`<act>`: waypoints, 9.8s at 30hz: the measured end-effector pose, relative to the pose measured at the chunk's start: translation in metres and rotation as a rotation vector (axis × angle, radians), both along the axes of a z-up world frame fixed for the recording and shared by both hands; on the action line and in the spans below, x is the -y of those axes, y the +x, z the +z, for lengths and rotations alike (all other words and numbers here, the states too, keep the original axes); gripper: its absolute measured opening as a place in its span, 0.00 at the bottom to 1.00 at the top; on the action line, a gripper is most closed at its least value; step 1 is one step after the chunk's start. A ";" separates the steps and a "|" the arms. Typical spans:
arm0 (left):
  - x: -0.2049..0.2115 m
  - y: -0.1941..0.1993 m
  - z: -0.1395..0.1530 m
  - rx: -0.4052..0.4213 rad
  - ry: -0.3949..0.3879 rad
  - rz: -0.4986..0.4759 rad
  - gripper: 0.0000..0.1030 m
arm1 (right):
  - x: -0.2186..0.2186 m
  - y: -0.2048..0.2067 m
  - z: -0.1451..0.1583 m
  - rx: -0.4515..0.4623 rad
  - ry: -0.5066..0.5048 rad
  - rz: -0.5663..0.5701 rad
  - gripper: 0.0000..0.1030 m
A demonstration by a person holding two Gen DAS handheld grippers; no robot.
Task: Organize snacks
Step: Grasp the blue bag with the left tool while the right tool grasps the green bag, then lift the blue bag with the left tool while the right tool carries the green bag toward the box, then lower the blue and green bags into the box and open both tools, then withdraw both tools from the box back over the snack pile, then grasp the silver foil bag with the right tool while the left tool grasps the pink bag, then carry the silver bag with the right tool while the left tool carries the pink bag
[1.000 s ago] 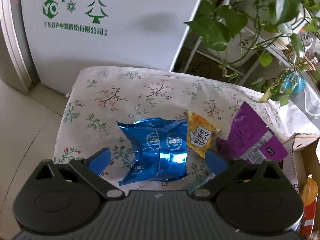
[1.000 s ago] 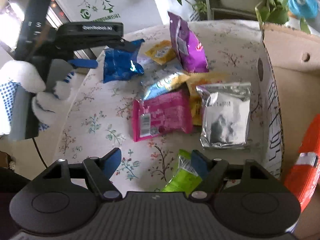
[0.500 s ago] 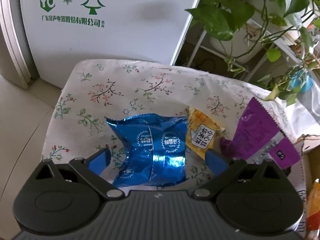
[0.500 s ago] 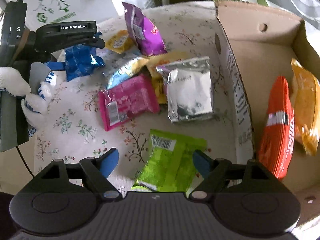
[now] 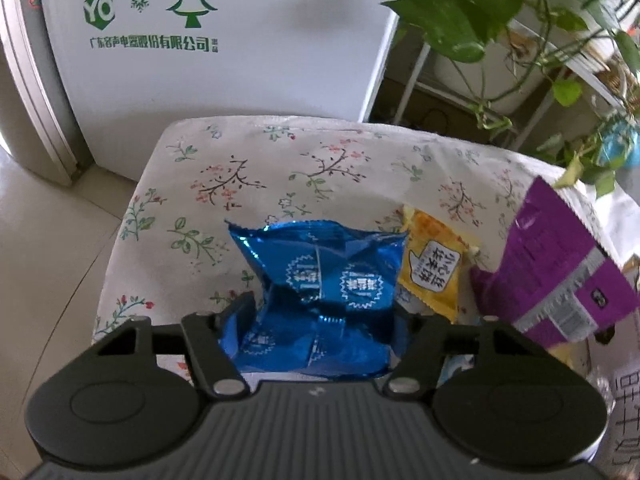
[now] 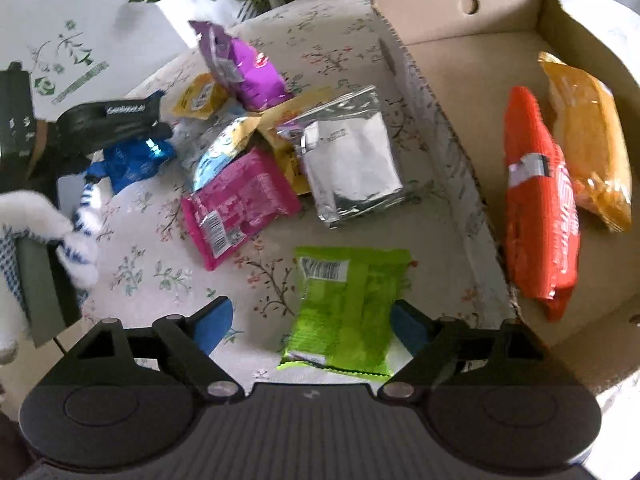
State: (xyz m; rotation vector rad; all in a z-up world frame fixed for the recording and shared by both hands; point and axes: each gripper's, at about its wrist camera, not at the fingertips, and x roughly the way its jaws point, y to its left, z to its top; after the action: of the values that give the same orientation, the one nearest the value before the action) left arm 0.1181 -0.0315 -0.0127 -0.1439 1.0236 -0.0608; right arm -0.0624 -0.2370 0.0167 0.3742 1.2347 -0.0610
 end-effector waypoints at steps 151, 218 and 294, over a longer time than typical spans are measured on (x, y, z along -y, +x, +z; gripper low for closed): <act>0.160 -0.140 0.105 0.179 -0.250 -0.490 0.88 | 0.142 0.005 0.099 0.445 -0.066 -0.194 0.75; 0.024 -0.116 0.025 0.071 0.042 -0.470 0.91 | -0.003 0.071 -0.008 0.080 -0.067 0.104 0.62; 0.047 -0.126 0.057 0.163 0.028 -0.264 0.59 | 0.005 0.054 0.030 0.189 -0.043 0.125 0.63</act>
State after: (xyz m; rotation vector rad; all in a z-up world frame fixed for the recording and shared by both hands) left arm -0.0075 -0.0780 0.0443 0.0222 0.8749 -0.2939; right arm -0.0089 -0.2418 0.0462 0.2588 1.0651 0.0537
